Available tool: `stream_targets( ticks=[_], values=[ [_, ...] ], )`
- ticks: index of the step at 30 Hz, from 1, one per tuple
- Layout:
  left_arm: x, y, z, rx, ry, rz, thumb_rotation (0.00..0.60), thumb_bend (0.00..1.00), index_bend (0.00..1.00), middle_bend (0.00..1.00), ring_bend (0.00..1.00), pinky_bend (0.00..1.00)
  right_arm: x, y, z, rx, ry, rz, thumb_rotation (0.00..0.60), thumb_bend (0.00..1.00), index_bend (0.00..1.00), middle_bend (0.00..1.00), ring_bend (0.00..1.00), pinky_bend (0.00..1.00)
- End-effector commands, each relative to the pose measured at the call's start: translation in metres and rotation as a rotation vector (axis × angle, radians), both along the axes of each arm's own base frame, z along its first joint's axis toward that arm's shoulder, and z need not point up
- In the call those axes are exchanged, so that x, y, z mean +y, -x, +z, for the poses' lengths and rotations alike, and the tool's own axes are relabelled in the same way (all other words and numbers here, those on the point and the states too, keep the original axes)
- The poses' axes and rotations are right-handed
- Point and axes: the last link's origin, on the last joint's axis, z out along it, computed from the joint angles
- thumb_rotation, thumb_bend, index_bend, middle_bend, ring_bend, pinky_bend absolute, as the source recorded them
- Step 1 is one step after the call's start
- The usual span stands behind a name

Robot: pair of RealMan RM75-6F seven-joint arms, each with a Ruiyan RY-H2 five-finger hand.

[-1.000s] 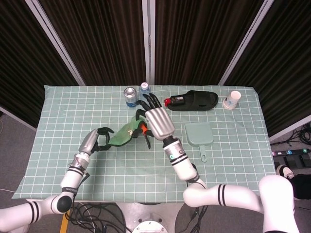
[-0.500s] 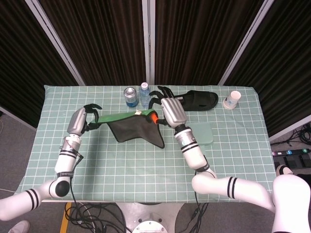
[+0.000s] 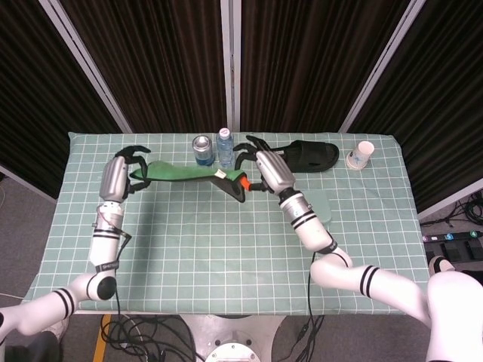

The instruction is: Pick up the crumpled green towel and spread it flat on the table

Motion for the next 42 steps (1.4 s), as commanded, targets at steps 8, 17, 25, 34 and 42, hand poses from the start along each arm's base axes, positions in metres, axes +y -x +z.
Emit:
stream_targets(
  ticks=[8, 17, 25, 34, 42],
  values=[
    [-0.081, 0.036, -0.021, 0.18, 0.177, -0.085, 0.6, 0.47, 0.82, 0.44, 0.27, 0.23, 0.034, 0.045, -0.021, 0.057, -0.183, 0.031, 0.6, 0.46, 0.73, 0.23, 0.01, 0.0],
    [-0.119, 0.041, -0.029, 0.246, 0.285, -0.145, 0.6, 0.45, 0.82, 0.44, 0.27, 0.23, 0.071, 0.066, -0.03, 0.116, -0.297, 0.062, 0.6, 0.46, 0.72, 0.23, 0.01, 0.0],
    [-0.135, 0.046, -0.044, 0.361, 0.392, -0.178, 0.6, 0.41, 0.77, 0.43, 0.27, 0.22, 0.094, 0.085, -0.046, 0.21, -0.344, 0.094, 0.6, 0.46, 0.72, 0.23, 0.0, 0.0],
    [-0.148, 0.041, -0.052, 0.496, 0.519, -0.229, 0.6, 0.34, 0.55, 0.35, 0.27, 0.21, 0.117, 0.103, -0.065, 0.333, -0.334, 0.182, 0.6, 0.46, 0.7, 0.22, 0.0, 0.0],
    [-0.156, 0.028, -0.048, 0.523, 0.544, -0.268, 0.6, 0.16, 0.3, 0.27, 0.24, 0.2, 0.133, 0.116, -0.068, 0.441, -0.291, 0.275, 0.58, 0.39, 0.57, 0.17, 0.0, 0.0]
  ],
)
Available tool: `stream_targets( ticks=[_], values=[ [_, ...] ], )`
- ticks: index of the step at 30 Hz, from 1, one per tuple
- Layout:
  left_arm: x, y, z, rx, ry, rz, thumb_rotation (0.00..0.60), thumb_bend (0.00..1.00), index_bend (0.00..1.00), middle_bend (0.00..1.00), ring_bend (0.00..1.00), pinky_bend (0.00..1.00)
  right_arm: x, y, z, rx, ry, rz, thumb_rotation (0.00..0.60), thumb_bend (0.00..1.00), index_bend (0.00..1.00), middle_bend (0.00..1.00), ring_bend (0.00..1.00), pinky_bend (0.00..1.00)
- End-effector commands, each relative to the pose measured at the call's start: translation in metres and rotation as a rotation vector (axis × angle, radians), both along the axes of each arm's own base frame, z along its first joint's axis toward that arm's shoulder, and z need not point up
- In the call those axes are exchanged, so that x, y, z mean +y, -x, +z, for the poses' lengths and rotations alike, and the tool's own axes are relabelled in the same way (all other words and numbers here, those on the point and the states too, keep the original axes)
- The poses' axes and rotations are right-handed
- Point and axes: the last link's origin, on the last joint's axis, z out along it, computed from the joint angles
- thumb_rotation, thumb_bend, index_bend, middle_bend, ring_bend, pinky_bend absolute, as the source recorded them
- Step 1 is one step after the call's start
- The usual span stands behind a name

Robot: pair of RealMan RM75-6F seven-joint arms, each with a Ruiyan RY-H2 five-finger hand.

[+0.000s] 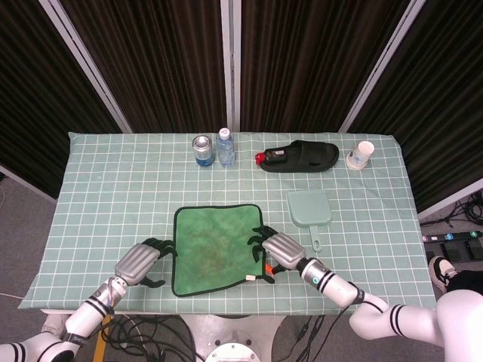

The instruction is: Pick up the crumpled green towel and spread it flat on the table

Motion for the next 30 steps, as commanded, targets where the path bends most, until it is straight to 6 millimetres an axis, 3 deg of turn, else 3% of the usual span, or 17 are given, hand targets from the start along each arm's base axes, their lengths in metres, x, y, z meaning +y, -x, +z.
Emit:
stream_targets(
  ticks=[1, 4, 7, 9, 12, 17, 21, 25, 30],
  values=[
    [-0.002, -0.005, 0.003, 0.007, -0.013, -0.03, 0.6, 0.15, 0.3, 0.27, 0.24, 0.2, 0.008, 0.008, -0.001, 0.047, 0.01, 0.045, 0.564, 0.36, 0.53, 0.16, 0.0, 0.0],
    [-0.003, -0.009, 0.004, -0.002, -0.015, -0.035, 0.6, 0.14, 0.29, 0.27, 0.24, 0.2, 0.013, 0.016, 0.0, 0.101, 0.024, 0.087, 0.509, 0.23, 0.42, 0.12, 0.0, 0.0],
    [-0.001, -0.011, 0.006, -0.007, -0.025, -0.038, 0.6, 0.13, 0.29, 0.27, 0.24, 0.2, 0.018, 0.023, 0.005, 0.158, 0.042, 0.127, 0.418, 0.06, 0.25, 0.05, 0.0, 0.0],
    [0.0, -0.011, 0.007, -0.011, -0.033, -0.033, 0.6, 0.13, 0.29, 0.27, 0.24, 0.2, 0.021, 0.026, 0.009, 0.189, 0.05, 0.142, 0.366, 0.01, 0.14, 0.01, 0.0, 0.0],
    [0.005, -0.01, 0.009, -0.023, -0.05, -0.011, 0.6, 0.12, 0.29, 0.27, 0.24, 0.2, 0.024, 0.028, 0.017, 0.222, 0.072, 0.159, 0.299, 0.0, 0.01, 0.0, 0.0, 0.0],
    [0.019, 0.001, 0.02, -0.07, -0.128, 0.097, 0.6, 0.13, 0.29, 0.27, 0.24, 0.2, 0.023, 0.031, 0.041, 0.212, 0.133, 0.14, 0.271, 0.0, 0.0, 0.0, 0.0, 0.0],
    [0.027, 0.017, 0.037, -0.112, -0.207, 0.207, 0.6, 0.16, 0.29, 0.27, 0.24, 0.2, 0.018, 0.036, 0.068, 0.186, 0.206, 0.097, 0.28, 0.0, 0.0, 0.0, 0.0, 0.0],
    [0.03, 0.038, 0.054, -0.125, -0.306, 0.289, 0.6, 0.16, 0.29, 0.27, 0.24, 0.2, 0.017, 0.046, 0.086, 0.146, 0.315, 0.031, 0.465, 0.0, 0.07, 0.0, 0.0, 0.0],
    [0.027, 0.057, 0.07, -0.1, -0.401, 0.34, 0.6, 0.16, 0.29, 0.27, 0.24, 0.2, 0.017, 0.057, 0.1, 0.151, 0.418, -0.01, 0.569, 0.01, 0.13, 0.0, 0.0, 0.0]
  ],
)
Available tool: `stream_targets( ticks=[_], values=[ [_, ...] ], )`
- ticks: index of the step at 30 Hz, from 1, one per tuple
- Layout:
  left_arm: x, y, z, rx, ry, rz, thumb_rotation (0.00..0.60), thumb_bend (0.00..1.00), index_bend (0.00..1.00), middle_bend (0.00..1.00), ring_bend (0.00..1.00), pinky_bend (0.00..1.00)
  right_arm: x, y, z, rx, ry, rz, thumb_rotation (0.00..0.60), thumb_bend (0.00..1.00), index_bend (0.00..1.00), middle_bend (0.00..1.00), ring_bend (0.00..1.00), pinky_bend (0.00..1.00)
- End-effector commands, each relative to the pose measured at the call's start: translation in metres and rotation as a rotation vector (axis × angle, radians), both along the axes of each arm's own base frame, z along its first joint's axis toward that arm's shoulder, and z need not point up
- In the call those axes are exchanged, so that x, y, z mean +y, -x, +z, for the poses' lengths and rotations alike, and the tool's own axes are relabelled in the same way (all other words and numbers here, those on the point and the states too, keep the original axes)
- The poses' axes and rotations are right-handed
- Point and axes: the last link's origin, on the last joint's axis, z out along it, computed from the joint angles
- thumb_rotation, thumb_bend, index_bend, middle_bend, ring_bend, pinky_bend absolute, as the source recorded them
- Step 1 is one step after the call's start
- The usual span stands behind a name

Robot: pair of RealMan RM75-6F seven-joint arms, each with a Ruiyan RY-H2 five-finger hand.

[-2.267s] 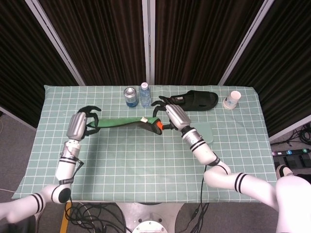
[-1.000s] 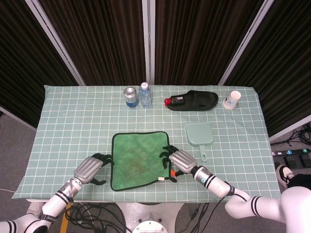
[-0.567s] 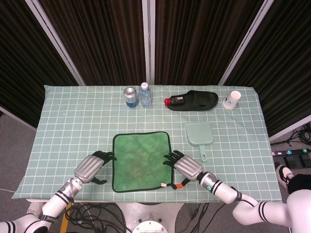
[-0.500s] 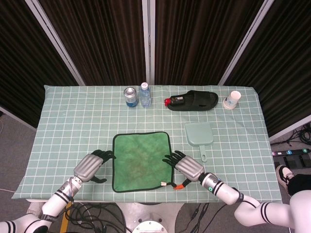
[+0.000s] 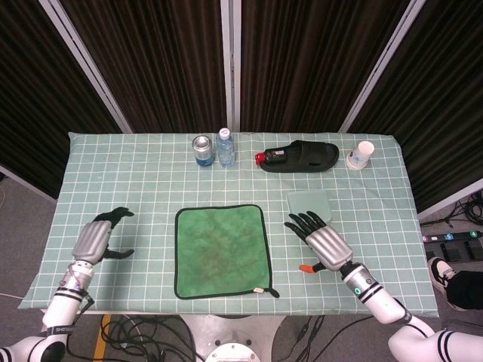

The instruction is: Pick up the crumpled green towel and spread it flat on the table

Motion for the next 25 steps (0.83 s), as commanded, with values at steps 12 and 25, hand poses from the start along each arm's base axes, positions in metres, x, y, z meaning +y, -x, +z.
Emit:
stream_targets(
  ticks=[12, 25],
  values=[
    [-0.048, 0.051, 0.057, 0.168, -0.294, 0.089, 0.6, 0.16, 0.29, 0.27, 0.24, 0.2, 0.046, 0.067, 0.092, 0.0, 0.382, -0.207, 0.6, 0.09, 0.14, 0.03, 0.0, 0.0],
    [-0.1, 0.056, 0.069, 0.252, -0.276, 0.085, 0.6, 0.16, 0.29, 0.27, 0.24, 0.18, 0.101, 0.102, 0.131, -0.024, 0.454, -0.342, 0.589, 0.1, 0.14, 0.03, 0.0, 0.0]
  ],
)
